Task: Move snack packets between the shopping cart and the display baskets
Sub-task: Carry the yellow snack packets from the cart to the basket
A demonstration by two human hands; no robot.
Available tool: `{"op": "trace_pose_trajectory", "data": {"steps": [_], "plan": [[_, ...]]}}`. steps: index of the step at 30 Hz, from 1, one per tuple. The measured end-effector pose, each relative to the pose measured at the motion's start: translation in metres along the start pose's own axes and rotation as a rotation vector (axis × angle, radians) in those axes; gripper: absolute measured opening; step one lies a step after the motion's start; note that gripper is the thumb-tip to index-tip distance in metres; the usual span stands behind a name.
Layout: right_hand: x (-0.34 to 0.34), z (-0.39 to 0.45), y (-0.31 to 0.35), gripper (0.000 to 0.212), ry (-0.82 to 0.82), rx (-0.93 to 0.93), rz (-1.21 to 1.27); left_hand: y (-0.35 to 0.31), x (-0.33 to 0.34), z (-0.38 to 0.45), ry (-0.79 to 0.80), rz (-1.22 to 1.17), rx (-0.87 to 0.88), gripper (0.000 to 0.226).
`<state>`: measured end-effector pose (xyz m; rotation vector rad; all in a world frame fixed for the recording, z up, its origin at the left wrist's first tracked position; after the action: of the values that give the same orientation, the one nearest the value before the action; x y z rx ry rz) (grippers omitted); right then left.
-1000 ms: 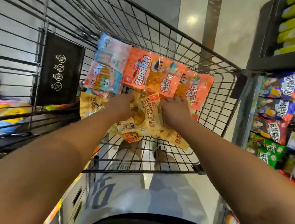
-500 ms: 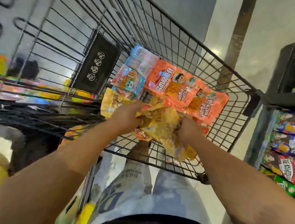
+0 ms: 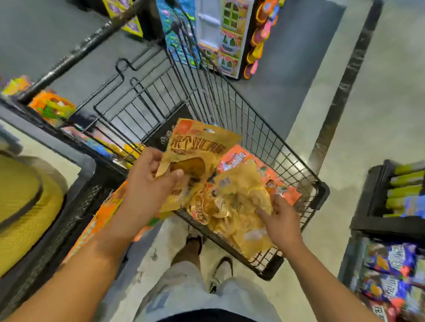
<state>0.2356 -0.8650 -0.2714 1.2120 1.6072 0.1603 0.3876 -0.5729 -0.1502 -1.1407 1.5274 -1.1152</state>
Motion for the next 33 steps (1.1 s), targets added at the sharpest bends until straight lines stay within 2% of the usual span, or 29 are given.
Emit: {"op": "trace_pose_trajectory", "data": {"steps": [4,9,14,18,22,24,27,31,33], "plan": [[-0.058,-0.038,0.049,0.031,-0.109,-0.096,0.214,-0.052,-0.017,-0.035,-0.109,-0.187,0.031,0.025],[-0.129,-0.074,0.131,0.021,-0.153,-0.277,0.363,-0.132,-0.033,-0.073,-0.209,-0.409,0.128,0.027],[-0.189,-0.113,0.223,0.017,-0.186,-0.471,0.526,-0.219,-0.062,-0.106,-0.312,-0.438,0.319,0.024],[-0.21,-0.144,0.281,0.027,-0.154,-0.567,0.665,-0.264,-0.095,-0.133,-0.331,-0.462,0.37,0.028],[-0.203,-0.177,0.326,0.026,-0.027,-0.658,0.728,-0.285,-0.133,-0.164,-0.372,-0.47,0.434,0.023],[-0.191,-0.19,0.342,0.024,0.014,-0.693,0.719,-0.282,-0.157,-0.18,-0.398,-0.448,0.449,0.029],[-0.161,-0.203,0.365,0.017,0.066,-0.727,0.686,-0.266,-0.197,-0.203,-0.467,-0.405,0.423,0.035],[-0.105,-0.223,0.399,0.019,0.12,-0.755,0.67,-0.23,-0.262,-0.236,-0.571,-0.358,0.368,0.049],[-0.074,-0.233,0.419,0.02,0.158,-0.752,0.678,-0.212,-0.299,-0.253,-0.619,-0.354,0.337,0.049]]}}
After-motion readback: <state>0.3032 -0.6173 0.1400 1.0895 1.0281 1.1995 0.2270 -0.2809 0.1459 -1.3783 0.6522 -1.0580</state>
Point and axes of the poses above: each hand's wrist, its own z-axis towards the middle knuckle, its own x-axis out of the palm, y = z × x, the point moved 4 cm from there along z, towards the middle knuckle, and after that the axes turned 12 degrees about -z, right-handed, at the moved point
